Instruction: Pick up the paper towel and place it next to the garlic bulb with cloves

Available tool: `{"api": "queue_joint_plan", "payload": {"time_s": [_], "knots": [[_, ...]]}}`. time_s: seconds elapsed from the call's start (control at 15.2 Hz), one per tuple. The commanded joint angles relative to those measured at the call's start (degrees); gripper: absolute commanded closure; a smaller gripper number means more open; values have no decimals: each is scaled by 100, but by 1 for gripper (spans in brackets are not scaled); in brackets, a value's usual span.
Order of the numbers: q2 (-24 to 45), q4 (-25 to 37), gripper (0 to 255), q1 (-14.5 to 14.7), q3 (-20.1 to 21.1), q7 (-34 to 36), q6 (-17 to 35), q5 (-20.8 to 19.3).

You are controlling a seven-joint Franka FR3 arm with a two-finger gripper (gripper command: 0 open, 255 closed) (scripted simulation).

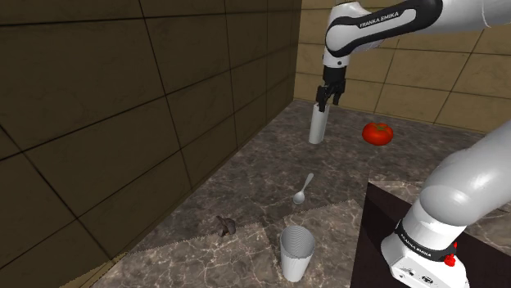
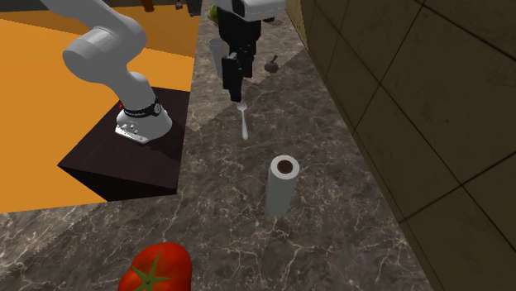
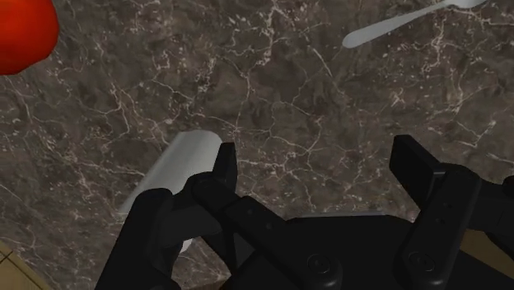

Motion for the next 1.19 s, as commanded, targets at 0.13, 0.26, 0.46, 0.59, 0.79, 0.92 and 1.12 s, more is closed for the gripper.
{"api": "queue_joint_plan", "payload": {"time_s": [0.13, 0.26, 0.46, 0.59, 0.79, 0.92, 1.12], "knots": [[728, 398, 0, -97, -236, -269, 470, 30], [1103, 665, 0, -146, -339, -408, 642, 85], [1677, 1117, 0, -229, -474, -624, 855, 211], [2068, 1454, 0, -297, -549, -771, 966, 320], [2668, 2017, 0, -421, -635, -991, 1080, 512], [2970, 2323, 0, -498, -661, -1096, 1112, 615], [3058, 2203, 0, -510, -655, -1115, 1317, 644]]}}
